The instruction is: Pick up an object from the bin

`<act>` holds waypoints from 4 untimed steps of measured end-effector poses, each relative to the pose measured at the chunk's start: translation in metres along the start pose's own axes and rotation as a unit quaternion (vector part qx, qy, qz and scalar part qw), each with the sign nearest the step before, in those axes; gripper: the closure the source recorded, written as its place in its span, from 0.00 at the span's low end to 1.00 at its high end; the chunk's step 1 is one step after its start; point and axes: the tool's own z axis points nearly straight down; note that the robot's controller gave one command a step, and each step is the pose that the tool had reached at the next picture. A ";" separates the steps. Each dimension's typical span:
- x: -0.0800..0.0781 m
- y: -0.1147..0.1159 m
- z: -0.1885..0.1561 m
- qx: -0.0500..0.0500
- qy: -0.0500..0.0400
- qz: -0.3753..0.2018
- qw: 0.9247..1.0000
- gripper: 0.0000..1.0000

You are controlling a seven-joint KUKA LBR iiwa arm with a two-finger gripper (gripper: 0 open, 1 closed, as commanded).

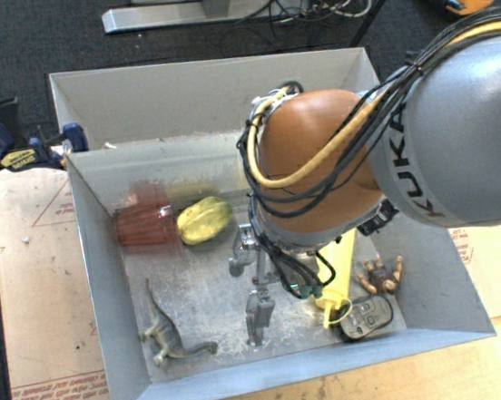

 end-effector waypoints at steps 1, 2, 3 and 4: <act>-0.016 0.019 0.045 -0.001 -0.004 0.029 1.000 0.00; -0.014 0.026 0.072 0.001 0.002 -0.015 1.000 0.00; -0.015 0.031 0.096 0.000 -0.001 -0.142 0.990 0.00; -0.004 0.039 0.145 -0.001 -0.004 -0.106 0.994 0.00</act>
Offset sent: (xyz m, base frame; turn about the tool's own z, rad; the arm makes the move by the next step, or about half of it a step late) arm 0.0147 0.0315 -0.0857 -0.3304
